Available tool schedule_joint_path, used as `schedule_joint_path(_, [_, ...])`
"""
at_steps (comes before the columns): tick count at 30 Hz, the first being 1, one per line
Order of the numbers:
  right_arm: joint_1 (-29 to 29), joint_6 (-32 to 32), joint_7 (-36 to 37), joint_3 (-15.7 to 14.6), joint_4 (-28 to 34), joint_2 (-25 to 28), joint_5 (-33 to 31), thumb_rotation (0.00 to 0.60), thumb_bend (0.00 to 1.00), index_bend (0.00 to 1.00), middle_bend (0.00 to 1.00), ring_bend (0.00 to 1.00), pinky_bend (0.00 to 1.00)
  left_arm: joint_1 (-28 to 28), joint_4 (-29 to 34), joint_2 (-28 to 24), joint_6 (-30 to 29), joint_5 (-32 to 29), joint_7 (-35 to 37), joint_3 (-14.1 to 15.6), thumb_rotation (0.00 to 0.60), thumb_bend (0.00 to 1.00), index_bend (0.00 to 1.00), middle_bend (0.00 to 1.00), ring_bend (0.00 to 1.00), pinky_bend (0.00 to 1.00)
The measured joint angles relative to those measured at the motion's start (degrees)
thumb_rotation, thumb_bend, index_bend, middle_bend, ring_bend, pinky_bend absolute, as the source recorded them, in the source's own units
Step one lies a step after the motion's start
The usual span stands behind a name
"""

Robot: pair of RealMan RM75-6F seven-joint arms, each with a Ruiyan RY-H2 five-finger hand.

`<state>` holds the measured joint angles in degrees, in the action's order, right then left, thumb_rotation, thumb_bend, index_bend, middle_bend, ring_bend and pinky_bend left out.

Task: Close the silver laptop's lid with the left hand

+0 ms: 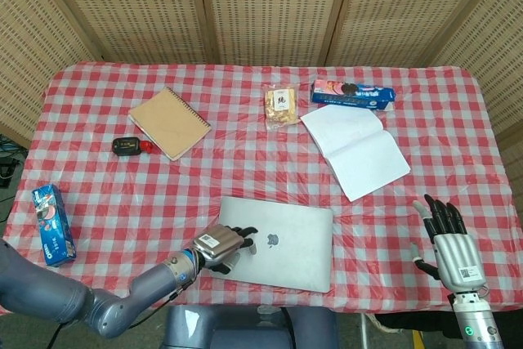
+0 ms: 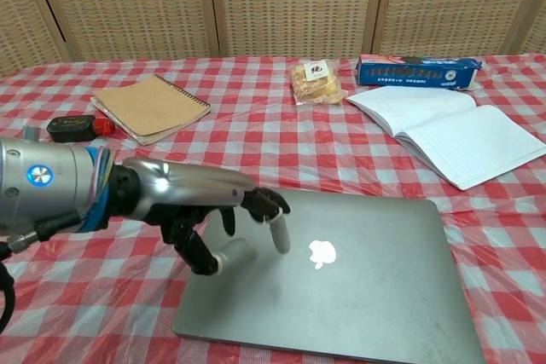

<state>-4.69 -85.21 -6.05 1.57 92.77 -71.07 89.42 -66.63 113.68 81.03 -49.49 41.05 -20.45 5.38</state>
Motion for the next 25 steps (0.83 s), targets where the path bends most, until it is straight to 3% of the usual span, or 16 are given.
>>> schedule_joint_path(3, [-0.1,0.17,0.23,-0.04,-0.46,-0.1,0.11,0.6,0.66,0.0,0.0,0.0,0.0,3.06,1.13,-1.36,-4.2,3.59,1.59,-0.14,0.599,0.21,0.0,0.0,0.0,0.01])
schedule_joint_path(11, [-0.39,0.61,1.06,0.11,-1.61,-0.2,-0.02,0.6,0.64,0.0,0.0,0.0,0.0,14.26,0.45,-3.59,-24.05,16.96,1.12,1.86,0.598,0.19,0.0,0.0,0.0,0.0])
schedule_joint_path(18, [-0.45,0.53,1.22,0.51,-2.51,-0.42,-0.5,0.6,0.59,0.0,0.0,0.0,0.0,29.37,-8.96,-2.6,-43.96,29.24,-5.83,5.54,0.597,0.13,0.0,0.0,0.0,0.0])
schedule_joint_path(22, [-0.72,0.42,-0.82,0.3,-3.19,-0.57,0.63,0.6,0.58,0.0,0.0,0.0,0.0,36.87,-14.28,-2.28,-49.67,30.34,-9.85,7.32,0.594,0.13,0.0,0.0,0.0,0.0])
schedule_joint_path(25, [-0.8,0.21,-2.21,-0.16,-3.33,-0.82,1.72,0.6,0.57,0.0,0.0,0.0,0.0,41.63,-16.55,-2.06,-51.51,31.14,-9.0,8.4,0.595,0.13,0.0,0.0,0.0,0.0])
